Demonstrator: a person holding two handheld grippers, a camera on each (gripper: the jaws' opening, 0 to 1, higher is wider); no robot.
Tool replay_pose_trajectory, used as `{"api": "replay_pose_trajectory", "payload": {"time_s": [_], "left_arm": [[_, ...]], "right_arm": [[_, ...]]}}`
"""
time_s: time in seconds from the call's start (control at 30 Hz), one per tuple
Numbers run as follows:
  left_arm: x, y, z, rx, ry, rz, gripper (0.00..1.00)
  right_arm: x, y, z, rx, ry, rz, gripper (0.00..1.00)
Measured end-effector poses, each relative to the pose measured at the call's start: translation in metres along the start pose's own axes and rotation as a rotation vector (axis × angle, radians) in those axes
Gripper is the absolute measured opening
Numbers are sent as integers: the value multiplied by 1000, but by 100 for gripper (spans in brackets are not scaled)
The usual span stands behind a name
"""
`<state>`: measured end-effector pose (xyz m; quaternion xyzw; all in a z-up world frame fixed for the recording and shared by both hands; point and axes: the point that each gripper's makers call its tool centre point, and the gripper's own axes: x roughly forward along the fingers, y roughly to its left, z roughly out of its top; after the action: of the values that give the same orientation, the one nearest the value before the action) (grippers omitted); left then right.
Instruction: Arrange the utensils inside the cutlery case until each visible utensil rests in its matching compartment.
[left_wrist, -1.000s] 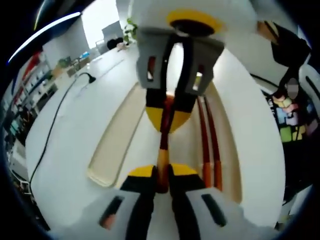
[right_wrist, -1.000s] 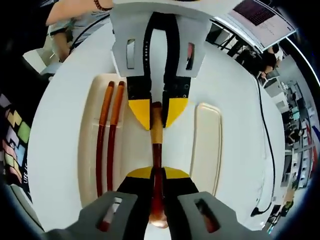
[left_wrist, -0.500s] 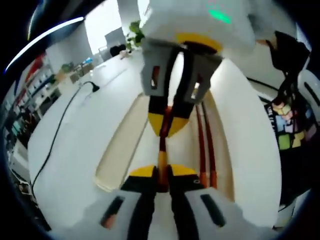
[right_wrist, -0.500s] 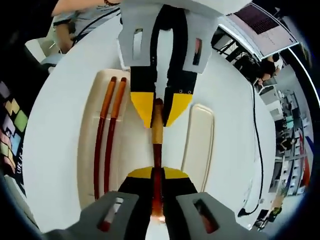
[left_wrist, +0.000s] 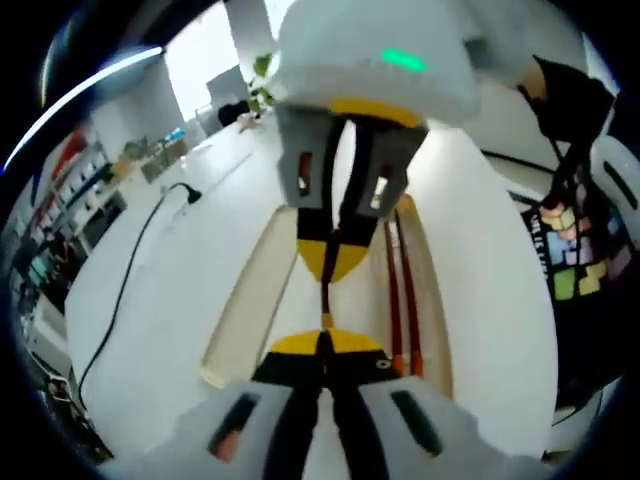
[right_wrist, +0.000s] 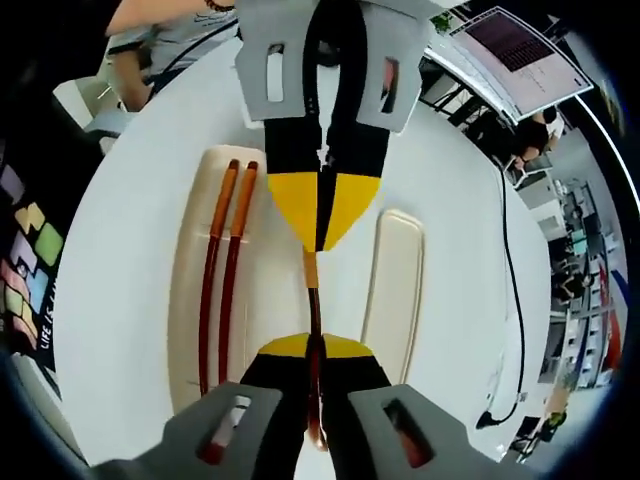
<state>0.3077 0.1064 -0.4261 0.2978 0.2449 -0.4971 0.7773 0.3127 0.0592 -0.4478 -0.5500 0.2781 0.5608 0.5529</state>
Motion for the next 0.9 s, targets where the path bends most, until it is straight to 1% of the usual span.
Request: {"api": "replay_pose_trajectory", "payload": {"time_s": [0.03,0.1,0.13,0.17,0.2,0.23,0.33,0.4,0.53,0.6,0.67,0.73,0.8,0.83,0.87,0.9], "left_arm": [[1,2,0,9,6,11,1],[3,-1,-2,-5,35,12,10],[5,-4,-3,-1,47,1,13],[7,-7,-7,7,77,-15,13],[9,-7,-10,22,97,0,13],[10,-6,-12,40,115,7,10],[7,-7,-8,18,87,16,9],[3,-7,-8,13,81,26,9],[3,-6,-15,5,93,33,9],[5,-5,-19,3,100,40,10],[6,-3,-21,-5,98,45,10],[7,-2,-21,-10,95,53,10],[9,0,-21,0,100,71,11],[9,1,-21,8,104,79,11],[10,2,-20,11,104,81,12],[10,2,-19,11,104,81,12]], "right_arm": [[-1,-1,0,2,1,-1,0],[-4,-1,0,-2,-6,-5,0],[-4,0,-1,-4,-1,-1,0],[-2,1,-2,-8,3,-2,0],[-1,0,-4,-7,9,-3,0],[0,0,-6,-4,14,-3,0],[0,1,-10,19,4,0,0],[-2,1,-14,30,0,-1,0],[-4,-1,-25,73,-23,-5,0],[-6,-3,-30,107,-43,-18,0],[-8,-1,-33,138,-65,-13,0],[-10,0,-36,145,-76,-25,0],[-13,-3,-38,142,-103,-52,0],[-14,-3,-39,142,-107,-55,0],[-15,-4,-39,147,-125,-63,0],[-16,-3,-41,171,-140,-59,0]]}}
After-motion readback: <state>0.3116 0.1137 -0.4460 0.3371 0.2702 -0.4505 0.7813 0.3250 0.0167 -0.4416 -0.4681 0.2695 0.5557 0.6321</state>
